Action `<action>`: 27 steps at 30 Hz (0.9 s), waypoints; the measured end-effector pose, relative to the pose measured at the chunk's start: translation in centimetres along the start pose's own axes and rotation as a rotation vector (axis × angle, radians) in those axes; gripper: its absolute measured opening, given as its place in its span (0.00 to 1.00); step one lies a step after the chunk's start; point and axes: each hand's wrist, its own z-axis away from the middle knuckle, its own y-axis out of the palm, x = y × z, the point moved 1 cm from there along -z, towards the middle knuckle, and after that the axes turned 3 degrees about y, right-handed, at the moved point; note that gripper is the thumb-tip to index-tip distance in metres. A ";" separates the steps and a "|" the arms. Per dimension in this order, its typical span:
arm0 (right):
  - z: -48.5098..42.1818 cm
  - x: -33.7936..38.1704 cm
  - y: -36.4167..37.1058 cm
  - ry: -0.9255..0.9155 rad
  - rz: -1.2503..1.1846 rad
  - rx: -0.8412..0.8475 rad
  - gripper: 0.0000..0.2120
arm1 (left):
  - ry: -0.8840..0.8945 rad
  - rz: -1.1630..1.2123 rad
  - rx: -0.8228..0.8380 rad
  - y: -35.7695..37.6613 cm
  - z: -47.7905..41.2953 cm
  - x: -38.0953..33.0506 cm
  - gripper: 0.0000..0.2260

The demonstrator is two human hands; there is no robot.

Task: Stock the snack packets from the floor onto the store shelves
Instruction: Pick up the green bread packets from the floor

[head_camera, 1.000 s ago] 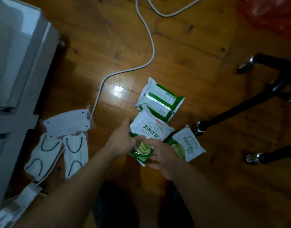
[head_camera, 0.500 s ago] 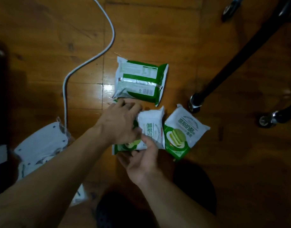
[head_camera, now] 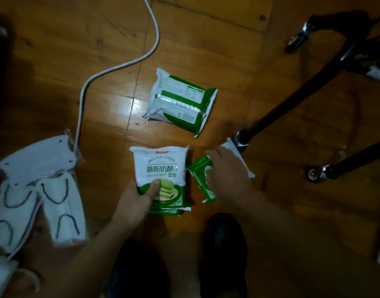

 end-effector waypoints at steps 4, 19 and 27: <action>-2.6 -3.5 -0.1 -0.241 0.514 0.158 0.35 | -0.027 0.088 -0.060 0.3 0.1 0.7 0.09; -2.1 6.2 -10.1 -0.890 0.447 0.118 0.08 | 0.093 0.412 0.039 -2.3 3.2 -0.1 0.26; -3.2 14.6 -2.4 -0.719 0.397 0.327 0.16 | 0.092 0.159 -0.120 -2.7 4.7 1.0 0.10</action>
